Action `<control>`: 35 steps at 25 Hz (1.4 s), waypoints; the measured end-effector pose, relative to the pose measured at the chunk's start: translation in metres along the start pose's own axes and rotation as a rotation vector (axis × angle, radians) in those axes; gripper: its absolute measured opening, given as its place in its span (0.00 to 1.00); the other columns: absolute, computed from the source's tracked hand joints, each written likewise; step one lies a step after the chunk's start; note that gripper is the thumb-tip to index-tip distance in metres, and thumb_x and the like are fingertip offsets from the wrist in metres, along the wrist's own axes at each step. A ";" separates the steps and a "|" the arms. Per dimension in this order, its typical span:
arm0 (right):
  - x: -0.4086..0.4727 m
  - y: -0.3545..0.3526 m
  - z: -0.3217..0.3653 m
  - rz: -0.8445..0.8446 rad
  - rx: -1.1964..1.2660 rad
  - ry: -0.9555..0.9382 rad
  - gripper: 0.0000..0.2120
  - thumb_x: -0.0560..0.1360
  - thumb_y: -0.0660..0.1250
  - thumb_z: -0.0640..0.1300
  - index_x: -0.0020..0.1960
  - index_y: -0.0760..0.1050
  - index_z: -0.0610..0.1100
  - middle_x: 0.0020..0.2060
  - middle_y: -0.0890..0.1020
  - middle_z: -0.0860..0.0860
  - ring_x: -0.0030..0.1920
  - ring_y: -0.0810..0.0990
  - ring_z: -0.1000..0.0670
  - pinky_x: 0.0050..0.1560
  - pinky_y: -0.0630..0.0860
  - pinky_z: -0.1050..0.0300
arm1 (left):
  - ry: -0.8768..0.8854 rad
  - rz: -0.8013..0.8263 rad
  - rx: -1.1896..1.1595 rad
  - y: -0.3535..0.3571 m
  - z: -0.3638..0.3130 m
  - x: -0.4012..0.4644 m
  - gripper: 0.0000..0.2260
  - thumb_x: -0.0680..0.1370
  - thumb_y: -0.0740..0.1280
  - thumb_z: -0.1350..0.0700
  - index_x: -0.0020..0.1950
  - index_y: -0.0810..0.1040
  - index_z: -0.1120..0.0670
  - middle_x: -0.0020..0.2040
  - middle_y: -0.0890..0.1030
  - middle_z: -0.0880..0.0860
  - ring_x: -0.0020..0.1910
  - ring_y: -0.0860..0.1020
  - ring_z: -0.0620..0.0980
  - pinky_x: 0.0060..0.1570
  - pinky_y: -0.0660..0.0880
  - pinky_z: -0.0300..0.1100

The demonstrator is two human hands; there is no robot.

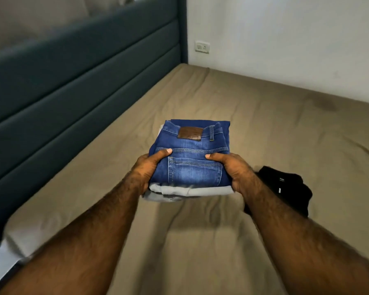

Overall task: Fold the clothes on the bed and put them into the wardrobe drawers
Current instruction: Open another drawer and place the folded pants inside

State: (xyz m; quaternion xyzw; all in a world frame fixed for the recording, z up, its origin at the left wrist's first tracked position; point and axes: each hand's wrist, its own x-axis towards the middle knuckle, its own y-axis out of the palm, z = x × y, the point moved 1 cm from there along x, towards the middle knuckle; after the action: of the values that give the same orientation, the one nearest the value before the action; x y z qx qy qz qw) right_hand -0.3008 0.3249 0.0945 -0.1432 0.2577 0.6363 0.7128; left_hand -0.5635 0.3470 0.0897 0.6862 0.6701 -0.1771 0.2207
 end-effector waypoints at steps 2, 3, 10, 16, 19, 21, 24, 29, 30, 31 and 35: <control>-0.046 0.004 0.017 0.055 -0.005 -0.032 0.24 0.66 0.83 0.43 0.61 0.83 0.41 0.49 0.89 0.43 0.50 0.89 0.39 0.57 0.84 0.37 | 0.036 -0.054 -0.017 0.000 -0.014 -0.059 0.27 0.69 0.82 0.43 0.62 0.84 0.55 0.52 0.88 0.58 0.51 0.88 0.59 0.59 0.82 0.58; -0.087 0.014 0.031 0.116 -0.045 -0.047 0.23 0.67 0.82 0.43 0.61 0.83 0.41 0.49 0.89 0.43 0.49 0.89 0.39 0.56 0.84 0.38 | 0.070 -0.108 -0.024 -0.008 -0.022 -0.112 0.27 0.69 0.82 0.43 0.62 0.83 0.55 0.52 0.88 0.57 0.51 0.88 0.59 0.58 0.83 0.57; -0.265 0.076 0.048 0.395 -0.152 -0.149 0.23 0.68 0.81 0.45 0.61 0.84 0.44 0.51 0.89 0.45 0.51 0.89 0.41 0.61 0.83 0.39 | 0.226 -0.387 -0.134 -0.060 -0.022 -0.349 0.29 0.66 0.84 0.42 0.62 0.84 0.53 0.53 0.88 0.56 0.52 0.88 0.58 0.58 0.83 0.58; -0.405 0.152 0.007 0.713 -0.254 -0.162 0.20 0.71 0.79 0.43 0.63 0.83 0.44 0.53 0.88 0.43 0.54 0.88 0.39 0.63 0.81 0.36 | 0.332 -0.688 -0.202 -0.117 0.045 -0.541 0.24 0.72 0.80 0.44 0.63 0.83 0.54 0.52 0.89 0.53 0.50 0.88 0.56 0.56 0.84 0.54; -0.485 0.202 -0.029 0.891 -0.330 -0.146 0.21 0.71 0.79 0.42 0.63 0.82 0.43 0.54 0.88 0.42 0.54 0.88 0.38 0.62 0.81 0.35 | 0.380 -0.871 -0.217 -0.145 0.090 -0.659 0.29 0.70 0.79 0.37 0.64 0.82 0.51 0.54 0.88 0.51 0.52 0.87 0.54 0.59 0.83 0.56; -0.533 0.226 -0.047 1.011 -0.349 -0.153 0.23 0.70 0.80 0.42 0.64 0.82 0.43 0.54 0.88 0.42 0.54 0.87 0.37 0.62 0.81 0.36 | 0.410 -0.994 -0.225 -0.150 0.119 -0.723 0.31 0.67 0.80 0.35 0.64 0.82 0.51 0.54 0.88 0.51 0.52 0.87 0.54 0.59 0.83 0.57; -0.626 0.252 -0.110 1.201 -0.398 -0.128 0.23 0.70 0.79 0.41 0.64 0.81 0.42 0.54 0.88 0.41 0.55 0.87 0.36 0.62 0.81 0.36 | 0.413 -1.197 -0.298 -0.138 0.185 -0.846 0.30 0.69 0.80 0.36 0.65 0.81 0.51 0.55 0.88 0.51 0.52 0.87 0.54 0.58 0.84 0.55; -0.783 0.253 -0.215 1.512 -0.626 -0.045 0.23 0.71 0.78 0.46 0.65 0.80 0.45 0.55 0.88 0.44 0.55 0.87 0.39 0.64 0.80 0.38 | 0.417 -1.545 -0.437 -0.084 0.310 -1.017 0.29 0.71 0.80 0.39 0.67 0.80 0.50 0.57 0.87 0.50 0.53 0.87 0.51 0.58 0.84 0.53; -0.808 0.250 -0.232 1.553 -0.652 -0.028 0.25 0.69 0.78 0.46 0.65 0.80 0.45 0.55 0.88 0.44 0.55 0.87 0.39 0.63 0.81 0.39 | 0.433 -1.576 -0.444 -0.071 0.334 -1.042 0.30 0.70 0.80 0.38 0.68 0.80 0.49 0.58 0.87 0.49 0.54 0.87 0.51 0.58 0.84 0.53; -0.808 0.246 -0.233 1.568 -0.640 -0.031 0.27 0.68 0.78 0.46 0.66 0.79 0.45 0.56 0.88 0.44 0.56 0.87 0.39 0.63 0.81 0.39 | 0.412 -1.542 -0.448 -0.064 0.338 -1.041 0.32 0.69 0.81 0.38 0.69 0.80 0.48 0.59 0.87 0.49 0.55 0.87 0.51 0.59 0.84 0.54; -0.898 0.245 -0.329 1.841 -0.844 0.040 0.26 0.70 0.77 0.41 0.67 0.78 0.43 0.58 0.86 0.42 0.58 0.86 0.37 0.66 0.78 0.34 | 0.397 -1.701 -0.689 -0.007 0.440 -1.124 0.31 0.69 0.83 0.43 0.70 0.78 0.46 0.61 0.86 0.49 0.58 0.86 0.53 0.61 0.82 0.57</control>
State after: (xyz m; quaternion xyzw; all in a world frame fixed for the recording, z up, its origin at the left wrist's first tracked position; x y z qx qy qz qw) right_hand -0.6539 -0.5620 0.3465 -0.1399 0.0340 0.9752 -0.1680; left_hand -0.5911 -0.8363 0.3258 -0.1193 0.9876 0.0495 0.0897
